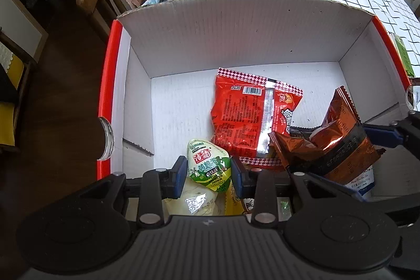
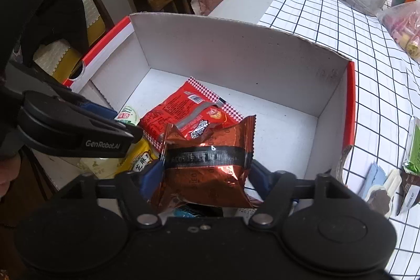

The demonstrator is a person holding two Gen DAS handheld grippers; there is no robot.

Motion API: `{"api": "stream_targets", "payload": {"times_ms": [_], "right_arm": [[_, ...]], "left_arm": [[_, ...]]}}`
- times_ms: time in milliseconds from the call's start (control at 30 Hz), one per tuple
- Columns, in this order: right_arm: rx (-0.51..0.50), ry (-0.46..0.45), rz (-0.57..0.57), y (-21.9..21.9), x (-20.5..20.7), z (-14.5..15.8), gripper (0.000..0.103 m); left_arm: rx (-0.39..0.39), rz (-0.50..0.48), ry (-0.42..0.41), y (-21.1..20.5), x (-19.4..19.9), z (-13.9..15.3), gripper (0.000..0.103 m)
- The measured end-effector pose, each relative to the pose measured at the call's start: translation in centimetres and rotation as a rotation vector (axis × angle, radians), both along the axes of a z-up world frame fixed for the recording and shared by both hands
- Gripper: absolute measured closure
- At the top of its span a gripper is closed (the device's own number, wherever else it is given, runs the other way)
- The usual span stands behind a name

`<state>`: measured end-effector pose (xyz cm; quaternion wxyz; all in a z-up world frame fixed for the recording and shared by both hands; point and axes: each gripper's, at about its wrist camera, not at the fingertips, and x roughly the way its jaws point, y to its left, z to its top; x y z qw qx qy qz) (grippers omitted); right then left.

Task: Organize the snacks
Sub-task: 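Carry the green cup and brown foil bag into the box and release both, then move both tools back from the box toward the lollipop and dark snack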

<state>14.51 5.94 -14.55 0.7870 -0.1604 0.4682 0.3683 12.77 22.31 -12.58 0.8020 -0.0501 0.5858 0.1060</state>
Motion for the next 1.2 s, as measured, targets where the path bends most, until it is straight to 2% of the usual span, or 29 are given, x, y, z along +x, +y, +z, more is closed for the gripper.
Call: {"api": "stream_targets", "payload": {"times_ms": [167,267,433,667,800,967,1100,1200], "right_arm": [[0.008,-0.007,0.0,-0.2,-0.3,0.5,0.024],[0.013,-0.022,-0.001,-0.4,-0.6,0.9,0.018],[0.03,-0.025,-0.014,-1.2,-0.8,1.6,0.018],[0.063,-0.048,-0.028,-2.6,-1.4,3.4,0.015],[0.095,-0.067,-0.038,-3.8,-2.0,4.7,0.008],[0.141,-0.085,-0.045,-5.4,-2.4,6.4,0.005],[0.17,-0.105,-0.069,-7.1,-2.7,7.6,0.001],[0.188,-0.116,-0.087,-8.7,-2.6,8.2,0.001]], "left_arm": [[-0.021,0.012,-0.013,0.0,-0.1,0.2,0.065],[-0.029,0.012,-0.028,0.0,-0.4,0.5,0.061],[-0.043,0.009,-0.061,-0.2,-1.1,1.4,0.051],[-0.054,0.001,-0.121,-0.4,-2.3,3.1,0.049],[-0.041,-0.011,-0.187,-1.0,-3.3,4.6,0.041],[-0.034,-0.016,-0.267,-2.2,-4.4,6.4,0.04],[-0.003,-0.013,-0.361,-3.4,-5.5,8.1,0.032],[-0.01,-0.023,-0.402,-4.4,-5.6,9.0,0.031]]}}
